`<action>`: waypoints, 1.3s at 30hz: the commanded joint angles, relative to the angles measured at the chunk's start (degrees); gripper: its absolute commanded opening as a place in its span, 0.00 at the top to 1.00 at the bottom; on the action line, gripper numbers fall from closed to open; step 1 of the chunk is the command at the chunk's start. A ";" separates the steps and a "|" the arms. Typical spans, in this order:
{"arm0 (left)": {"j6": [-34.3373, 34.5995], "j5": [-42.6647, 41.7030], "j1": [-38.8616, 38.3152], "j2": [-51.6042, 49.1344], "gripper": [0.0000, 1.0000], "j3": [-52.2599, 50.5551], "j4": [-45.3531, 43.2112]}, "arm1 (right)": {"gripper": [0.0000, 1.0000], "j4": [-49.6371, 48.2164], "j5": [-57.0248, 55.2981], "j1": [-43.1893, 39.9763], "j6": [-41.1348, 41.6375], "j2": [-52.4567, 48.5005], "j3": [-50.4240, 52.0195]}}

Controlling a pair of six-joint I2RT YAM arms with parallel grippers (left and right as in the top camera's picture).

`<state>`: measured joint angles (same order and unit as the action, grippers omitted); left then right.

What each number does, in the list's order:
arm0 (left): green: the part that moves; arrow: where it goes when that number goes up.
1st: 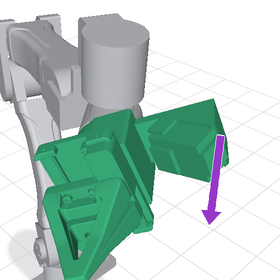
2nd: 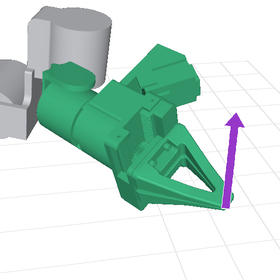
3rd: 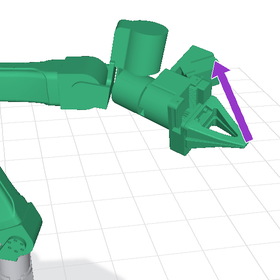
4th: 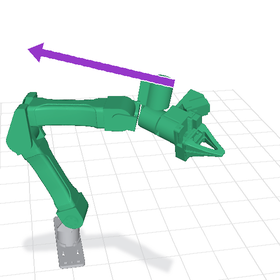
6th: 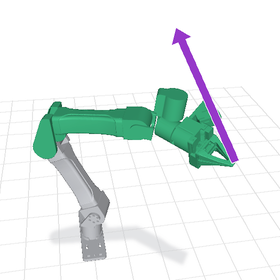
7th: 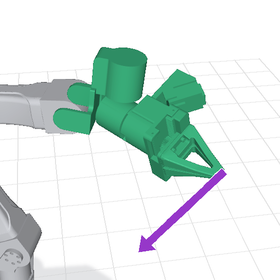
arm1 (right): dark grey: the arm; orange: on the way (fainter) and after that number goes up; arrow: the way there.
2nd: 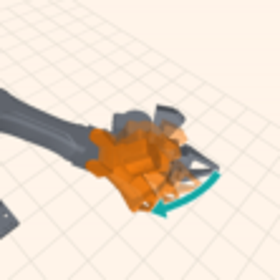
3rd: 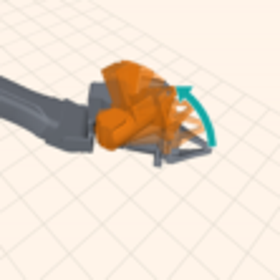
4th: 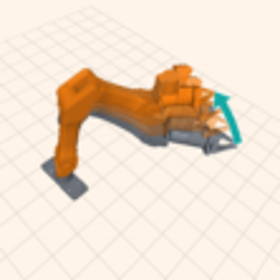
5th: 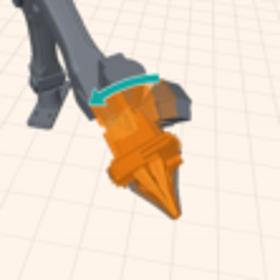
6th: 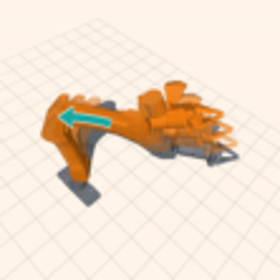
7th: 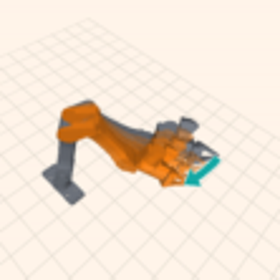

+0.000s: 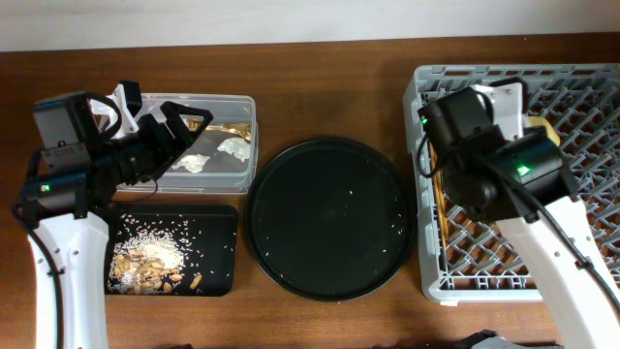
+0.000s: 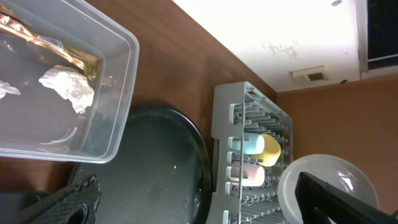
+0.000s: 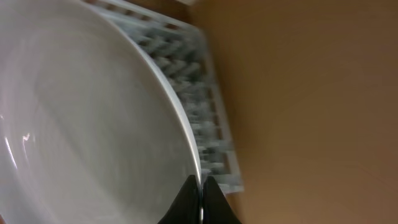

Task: Sort waste into correct bins and load items into the dishwasher rack
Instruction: 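Grasp the white plate rim with the right gripper and lift it, then carry the white plate into the rack's right side, standing upright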

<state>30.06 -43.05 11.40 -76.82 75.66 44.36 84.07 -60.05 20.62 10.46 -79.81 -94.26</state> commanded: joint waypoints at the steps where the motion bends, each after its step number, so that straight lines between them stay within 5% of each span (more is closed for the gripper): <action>1: 0.28 -0.42 0.28 0.02 0.01 0.42 -0.11 | 0.96 0.17 -8.11 -6.67 -9.79 -0.46 -0.15; 14: 0.28 -0.42 0.28 0.02 0.01 0.42 -0.11 | 0.96 -2.45 -8.79 -25.70 -10.03 -2.97 0.50; 39: 0.28 -0.42 0.28 0.02 0.01 0.42 -0.11 | 0.96 -5.95 10.99 -25.40 -21.18 -13.94 1.16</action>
<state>30.06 -43.05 11.40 -76.82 75.66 44.38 78.48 -52.51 -5.15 -8.47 -92.18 -93.43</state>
